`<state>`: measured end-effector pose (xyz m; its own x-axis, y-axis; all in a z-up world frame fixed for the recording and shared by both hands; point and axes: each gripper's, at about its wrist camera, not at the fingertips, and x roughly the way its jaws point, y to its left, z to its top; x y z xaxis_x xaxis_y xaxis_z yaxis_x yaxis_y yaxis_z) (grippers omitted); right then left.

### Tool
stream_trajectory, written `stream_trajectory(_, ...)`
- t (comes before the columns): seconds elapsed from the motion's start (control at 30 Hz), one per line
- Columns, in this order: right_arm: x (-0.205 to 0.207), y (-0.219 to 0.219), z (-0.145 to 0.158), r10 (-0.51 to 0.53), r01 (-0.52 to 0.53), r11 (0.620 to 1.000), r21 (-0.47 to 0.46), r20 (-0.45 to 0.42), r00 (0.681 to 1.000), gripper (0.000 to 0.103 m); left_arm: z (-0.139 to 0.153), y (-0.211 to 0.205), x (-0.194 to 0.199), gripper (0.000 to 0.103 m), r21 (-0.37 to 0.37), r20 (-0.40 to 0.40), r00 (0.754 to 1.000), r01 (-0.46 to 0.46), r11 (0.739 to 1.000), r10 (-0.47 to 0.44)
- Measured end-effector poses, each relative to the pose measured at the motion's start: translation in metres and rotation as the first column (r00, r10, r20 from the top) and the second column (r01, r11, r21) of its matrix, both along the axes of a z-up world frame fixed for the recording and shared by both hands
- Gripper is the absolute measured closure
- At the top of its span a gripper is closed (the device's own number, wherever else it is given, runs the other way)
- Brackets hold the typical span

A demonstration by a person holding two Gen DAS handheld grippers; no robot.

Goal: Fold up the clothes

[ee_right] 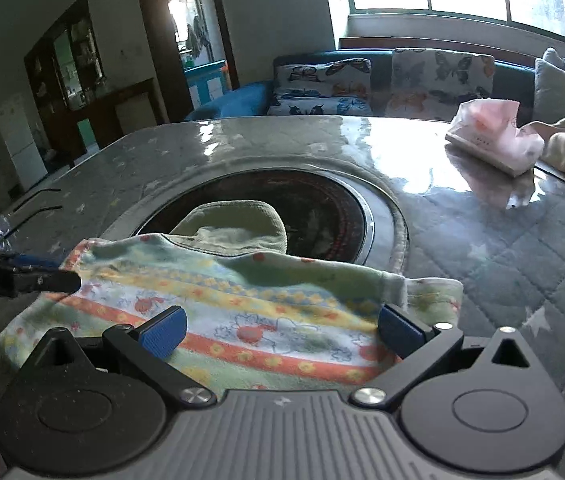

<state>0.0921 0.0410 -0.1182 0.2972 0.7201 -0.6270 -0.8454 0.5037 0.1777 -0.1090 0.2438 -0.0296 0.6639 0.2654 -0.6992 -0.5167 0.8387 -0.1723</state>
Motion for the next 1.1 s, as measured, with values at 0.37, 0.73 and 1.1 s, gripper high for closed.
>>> stream_trajectory(0.37, 0.012, -0.006, 0.001, -0.007, 0.010, 0.999, 0.036, -0.086, 0.996, 0.000, -0.004, -0.006, 0.006, 0.000, 0.012, -0.035, 0.999, 0.000, 1.000, 0.001)
stream_trajectory(0.73, 0.010, -0.004, 0.002, 0.002, -0.001, 1.000, 0.023, -0.082, 0.997, 0.000, -0.005, -0.008, 0.010, 0.000, 0.028, -0.066, 0.998, 0.006, 1.000, -0.004)
stream_trajectory(1.1, -0.007, -0.008, 0.009, -0.015, 0.016, 0.999, 0.036, -0.034, 0.999, 0.000, -0.001, -0.003, 0.008, 0.000, 0.006, -0.078, 0.997, 0.000, 1.000, 0.000)
